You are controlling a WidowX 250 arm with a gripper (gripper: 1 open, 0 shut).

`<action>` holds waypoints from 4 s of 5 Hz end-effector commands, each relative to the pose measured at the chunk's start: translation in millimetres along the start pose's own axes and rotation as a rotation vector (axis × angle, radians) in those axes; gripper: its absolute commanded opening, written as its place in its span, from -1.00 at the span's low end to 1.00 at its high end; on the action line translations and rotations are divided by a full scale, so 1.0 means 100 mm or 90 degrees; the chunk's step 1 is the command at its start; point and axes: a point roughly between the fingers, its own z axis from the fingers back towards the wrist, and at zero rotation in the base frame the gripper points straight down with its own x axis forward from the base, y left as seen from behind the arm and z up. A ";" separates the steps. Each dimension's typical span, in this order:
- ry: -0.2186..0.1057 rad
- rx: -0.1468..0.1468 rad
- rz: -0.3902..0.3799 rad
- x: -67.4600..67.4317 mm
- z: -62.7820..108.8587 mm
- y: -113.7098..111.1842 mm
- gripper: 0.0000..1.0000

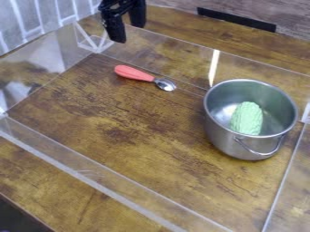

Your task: Move the orange spoon to the left

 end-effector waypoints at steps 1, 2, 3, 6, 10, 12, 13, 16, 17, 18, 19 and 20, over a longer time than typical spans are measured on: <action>-0.010 -0.043 -0.003 0.07 0.26 -0.09 1.00; -0.006 -0.041 -0.014 0.06 0.26 -0.09 1.00; -0.002 -0.041 -0.026 0.04 0.30 -0.10 1.00; 0.007 -0.035 -0.045 0.01 0.31 -0.10 1.00; 0.015 -0.025 -0.058 -0.02 0.28 -0.10 1.00; 0.023 -0.012 -0.051 -0.07 0.13 -0.08 1.00; 0.031 -0.001 -0.045 -0.12 -0.02 -0.04 1.00; 0.031 0.033 -0.028 -0.24 -0.45 0.01 1.00; 0.035 0.038 -0.026 -0.27 -0.53 0.03 1.00; 0.037 0.039 -0.025 -0.28 -0.57 0.03 -1.00; 0.039 0.040 -0.024 -0.29 -0.59 0.04 -1.00; 0.045 0.042 -0.024 -0.35 -0.53 0.02 -1.00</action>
